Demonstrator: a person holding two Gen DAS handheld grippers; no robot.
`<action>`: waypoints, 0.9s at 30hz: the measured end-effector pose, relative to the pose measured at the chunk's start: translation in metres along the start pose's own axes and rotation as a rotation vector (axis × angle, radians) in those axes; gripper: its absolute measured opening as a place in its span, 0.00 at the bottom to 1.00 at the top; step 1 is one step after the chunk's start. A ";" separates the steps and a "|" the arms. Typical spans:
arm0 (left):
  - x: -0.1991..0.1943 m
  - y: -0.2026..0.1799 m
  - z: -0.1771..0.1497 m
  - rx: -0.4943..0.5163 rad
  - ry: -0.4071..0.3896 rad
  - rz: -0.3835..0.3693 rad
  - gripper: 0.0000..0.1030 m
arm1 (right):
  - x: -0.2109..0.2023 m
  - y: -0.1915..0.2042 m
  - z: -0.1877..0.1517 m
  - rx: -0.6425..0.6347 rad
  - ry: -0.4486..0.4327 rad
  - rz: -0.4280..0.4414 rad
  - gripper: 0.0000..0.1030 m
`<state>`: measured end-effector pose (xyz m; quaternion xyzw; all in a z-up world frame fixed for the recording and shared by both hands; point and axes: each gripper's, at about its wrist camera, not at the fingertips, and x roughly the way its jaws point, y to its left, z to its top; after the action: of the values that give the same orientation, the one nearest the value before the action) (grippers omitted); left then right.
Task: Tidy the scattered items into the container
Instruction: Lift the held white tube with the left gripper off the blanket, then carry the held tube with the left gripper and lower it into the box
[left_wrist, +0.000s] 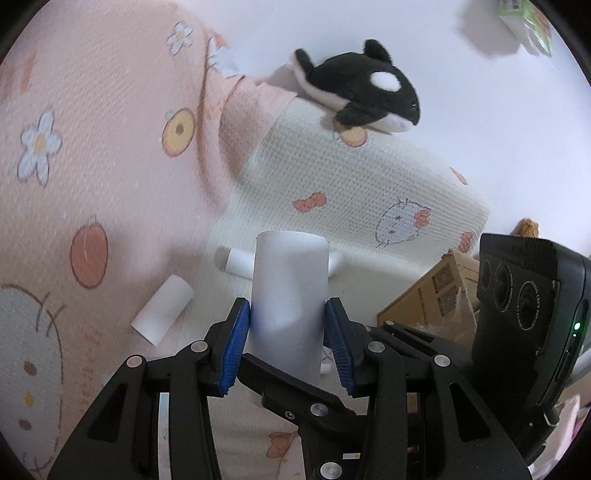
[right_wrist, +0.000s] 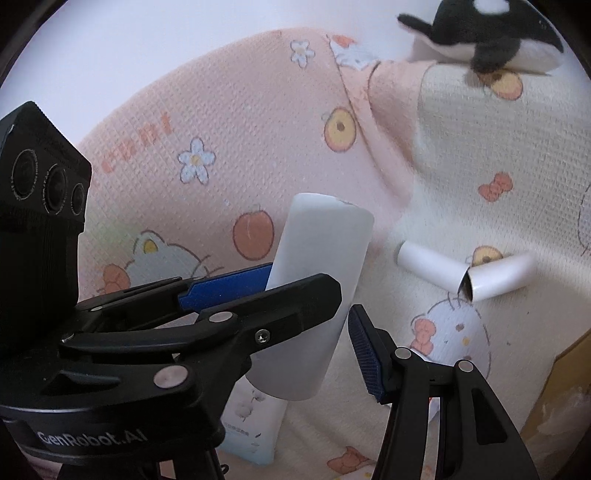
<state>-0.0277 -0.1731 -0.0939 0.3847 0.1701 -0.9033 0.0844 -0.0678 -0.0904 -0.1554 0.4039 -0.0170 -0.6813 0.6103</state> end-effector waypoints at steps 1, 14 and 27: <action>-0.003 -0.005 0.002 0.014 -0.007 0.004 0.45 | -0.003 0.000 0.001 -0.010 -0.008 -0.005 0.52; -0.018 -0.077 0.022 0.196 -0.076 0.022 0.45 | -0.064 -0.002 0.022 -0.102 -0.131 -0.092 0.52; -0.023 -0.154 0.035 0.334 -0.105 -0.012 0.45 | -0.130 -0.026 0.027 -0.075 -0.233 -0.159 0.54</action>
<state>-0.0789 -0.0423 -0.0171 0.3445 0.0154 -0.9384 0.0228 -0.1135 0.0132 -0.0821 0.2990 -0.0304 -0.7699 0.5630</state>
